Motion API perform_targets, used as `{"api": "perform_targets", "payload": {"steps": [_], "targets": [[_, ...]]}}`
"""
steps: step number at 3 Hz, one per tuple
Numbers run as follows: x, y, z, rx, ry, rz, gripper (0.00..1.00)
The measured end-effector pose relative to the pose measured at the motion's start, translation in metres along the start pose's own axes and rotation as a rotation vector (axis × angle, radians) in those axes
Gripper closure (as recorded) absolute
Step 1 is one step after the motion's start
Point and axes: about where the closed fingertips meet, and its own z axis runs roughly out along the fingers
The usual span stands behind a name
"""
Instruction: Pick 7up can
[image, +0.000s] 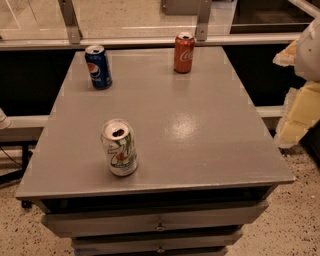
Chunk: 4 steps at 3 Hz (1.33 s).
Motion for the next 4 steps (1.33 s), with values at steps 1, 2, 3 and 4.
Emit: {"api": "perform_targets", "payload": {"steps": [1, 2, 3, 4], "targets": [[0.0, 0.0, 0.0, 0.0, 0.0, 0.0, 0.0], [-0.011, 0.002, 0.016, -0.013, -0.104, 0.049, 0.0], [-0.023, 0.003, 0.062, -0.057, -0.287, 0.166, 0.0], [-0.047, -0.004, 0.096, -0.078, -0.514, 0.271, 0.0]]}}
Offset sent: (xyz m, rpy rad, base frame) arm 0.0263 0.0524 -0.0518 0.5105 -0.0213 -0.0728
